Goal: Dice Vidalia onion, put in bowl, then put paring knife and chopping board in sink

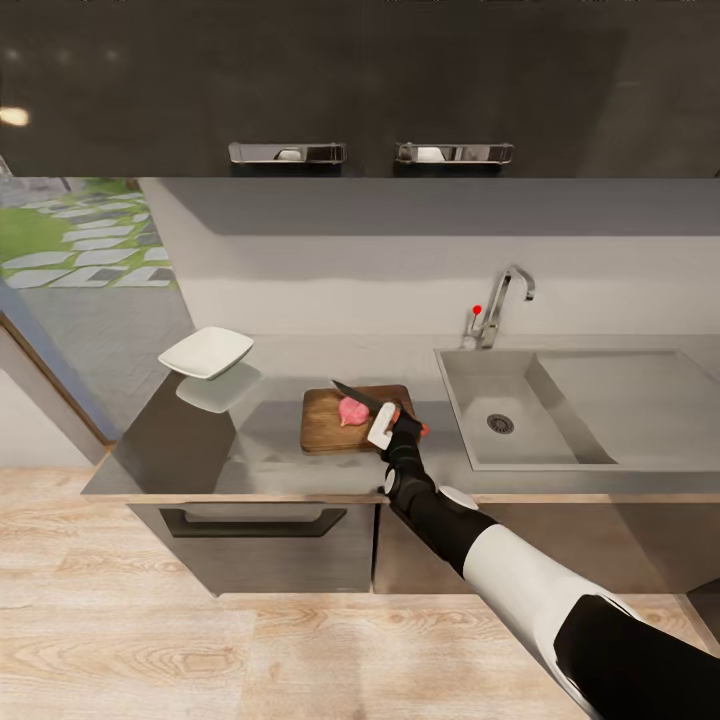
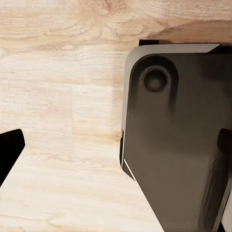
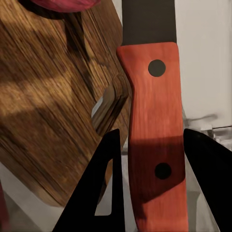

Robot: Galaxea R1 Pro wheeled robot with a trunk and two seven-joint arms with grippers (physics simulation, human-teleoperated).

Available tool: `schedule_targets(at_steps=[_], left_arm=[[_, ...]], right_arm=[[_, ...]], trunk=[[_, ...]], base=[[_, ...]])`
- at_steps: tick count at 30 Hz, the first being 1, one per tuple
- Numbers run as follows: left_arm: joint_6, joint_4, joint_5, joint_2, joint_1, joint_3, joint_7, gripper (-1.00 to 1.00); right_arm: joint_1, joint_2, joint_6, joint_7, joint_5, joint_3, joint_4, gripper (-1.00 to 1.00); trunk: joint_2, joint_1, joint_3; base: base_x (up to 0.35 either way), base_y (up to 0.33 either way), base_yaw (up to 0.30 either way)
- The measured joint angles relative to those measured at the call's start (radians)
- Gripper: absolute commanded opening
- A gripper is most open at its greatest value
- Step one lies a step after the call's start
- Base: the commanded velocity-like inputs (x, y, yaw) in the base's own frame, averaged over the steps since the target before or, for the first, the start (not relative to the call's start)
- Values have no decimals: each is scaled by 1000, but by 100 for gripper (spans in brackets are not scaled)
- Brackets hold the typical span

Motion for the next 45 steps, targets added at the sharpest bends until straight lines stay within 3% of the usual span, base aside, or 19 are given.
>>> schedule_targets(at_steps=[45], left_arm=[[0,0,1,0,0,0,1,100]], right_arm=[[0,3,0,0,-2,0,0,-100]], trunk=[[0,0,0]], base=[[0,0,0]])
